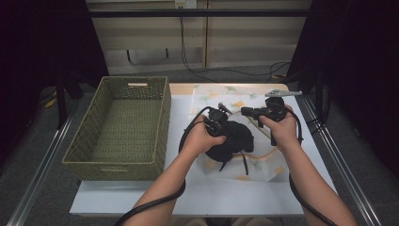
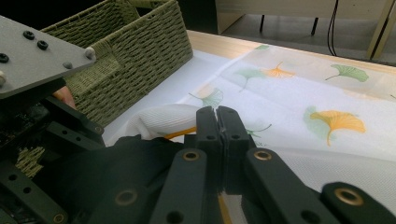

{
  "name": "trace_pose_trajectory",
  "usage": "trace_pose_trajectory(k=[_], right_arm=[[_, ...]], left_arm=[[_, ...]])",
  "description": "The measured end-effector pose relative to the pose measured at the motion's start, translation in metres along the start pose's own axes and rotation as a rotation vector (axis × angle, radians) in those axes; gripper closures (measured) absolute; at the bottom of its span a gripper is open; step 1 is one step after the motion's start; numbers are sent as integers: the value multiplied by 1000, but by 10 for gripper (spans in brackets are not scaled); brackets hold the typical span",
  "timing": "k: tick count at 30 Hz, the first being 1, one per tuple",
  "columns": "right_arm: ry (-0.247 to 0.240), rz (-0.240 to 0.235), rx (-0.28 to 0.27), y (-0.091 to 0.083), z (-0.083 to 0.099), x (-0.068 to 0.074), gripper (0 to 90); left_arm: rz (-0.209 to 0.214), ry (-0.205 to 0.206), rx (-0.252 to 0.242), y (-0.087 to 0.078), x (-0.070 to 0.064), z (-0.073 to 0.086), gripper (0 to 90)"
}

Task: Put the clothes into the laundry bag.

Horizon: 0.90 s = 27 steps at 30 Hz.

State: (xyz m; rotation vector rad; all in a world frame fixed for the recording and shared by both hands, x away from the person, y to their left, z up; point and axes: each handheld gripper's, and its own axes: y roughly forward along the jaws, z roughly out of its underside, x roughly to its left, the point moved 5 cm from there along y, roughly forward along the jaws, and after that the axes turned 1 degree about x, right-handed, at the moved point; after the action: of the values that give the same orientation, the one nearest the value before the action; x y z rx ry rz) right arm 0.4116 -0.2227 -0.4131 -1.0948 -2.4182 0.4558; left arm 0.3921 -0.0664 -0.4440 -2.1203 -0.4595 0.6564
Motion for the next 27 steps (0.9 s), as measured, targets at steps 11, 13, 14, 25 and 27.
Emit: trace_pose_trajectory(k=[11,13,14,25,27], right_arm=[[-3,2,-3,1,0,1,891],[0,1,-5,1,0,1,891],[0,-1,-7,2,0,1,891],[2,-3,-9,2,-1,1,891],[5,-5,-8,2,-1,1,891]], left_arm=[[-24,-16,-30,2,4,-5,576],[-27,-9,-23,2,5,-5,577],[-27,-24,-39,3,5,-6,577],[-36,-17,-58,6,1,-9,577],[-31,-15,-62,6,-2,-11,578]])
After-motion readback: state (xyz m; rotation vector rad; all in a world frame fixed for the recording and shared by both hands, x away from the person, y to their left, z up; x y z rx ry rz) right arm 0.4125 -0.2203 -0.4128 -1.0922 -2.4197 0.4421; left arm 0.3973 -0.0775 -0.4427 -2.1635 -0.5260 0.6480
